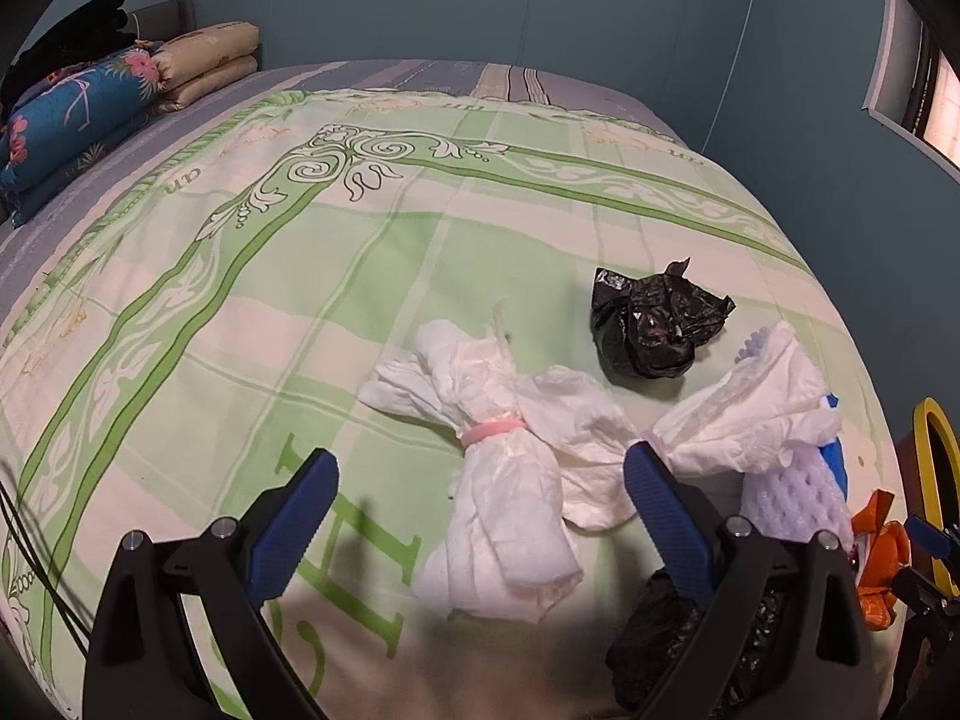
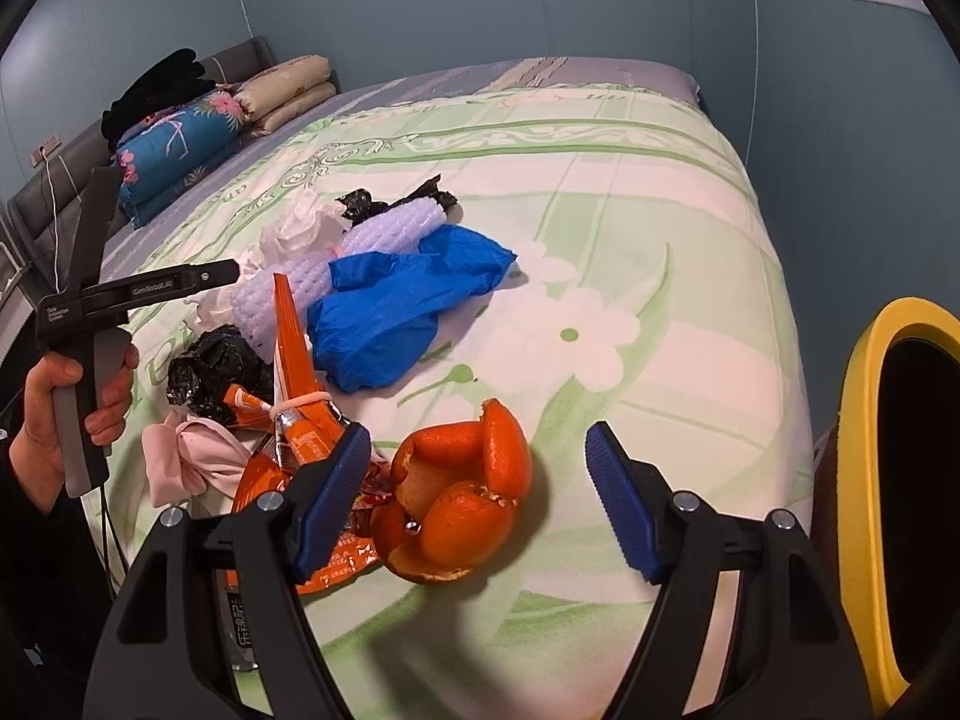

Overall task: Collect trash
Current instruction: 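Grasp the white tissue bundle with the left tool while the right tool grasps orange peel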

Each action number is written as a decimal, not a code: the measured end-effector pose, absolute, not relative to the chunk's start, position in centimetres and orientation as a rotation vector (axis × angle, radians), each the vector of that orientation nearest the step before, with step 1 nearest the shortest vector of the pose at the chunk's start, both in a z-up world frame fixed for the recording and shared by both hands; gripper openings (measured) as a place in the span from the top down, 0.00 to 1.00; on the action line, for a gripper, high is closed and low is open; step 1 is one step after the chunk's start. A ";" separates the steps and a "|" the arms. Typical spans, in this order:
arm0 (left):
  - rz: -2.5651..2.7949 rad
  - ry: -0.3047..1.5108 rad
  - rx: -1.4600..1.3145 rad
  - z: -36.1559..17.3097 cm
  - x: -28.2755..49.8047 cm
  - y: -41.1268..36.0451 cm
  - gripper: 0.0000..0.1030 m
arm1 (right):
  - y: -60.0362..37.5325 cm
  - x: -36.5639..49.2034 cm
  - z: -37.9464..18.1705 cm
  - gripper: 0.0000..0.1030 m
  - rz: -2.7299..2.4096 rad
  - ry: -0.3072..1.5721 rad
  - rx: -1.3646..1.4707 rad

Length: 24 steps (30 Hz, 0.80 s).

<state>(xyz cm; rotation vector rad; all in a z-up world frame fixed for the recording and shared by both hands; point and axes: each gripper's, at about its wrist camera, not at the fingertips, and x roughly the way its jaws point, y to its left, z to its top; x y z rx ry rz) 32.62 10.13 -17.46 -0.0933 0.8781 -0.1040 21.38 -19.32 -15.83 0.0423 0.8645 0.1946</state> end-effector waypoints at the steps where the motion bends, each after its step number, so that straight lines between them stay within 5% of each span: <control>1: -0.104 0.884 -0.092 -17.7 32.7 10.1 0.10 | -19.3 21.4 -15.9 0.32 0.196 0.865 0.042; 14: -0.145 0.943 -0.083 -19.3 33.5 9.1 0.37 | -19.1 22.5 -17.3 0.40 0.211 0.909 0.052; 24: -0.188 0.978 -0.109 -20.0 33.5 8.7 0.71 | -18.7 23.0 -17.7 0.56 0.239 0.939 0.071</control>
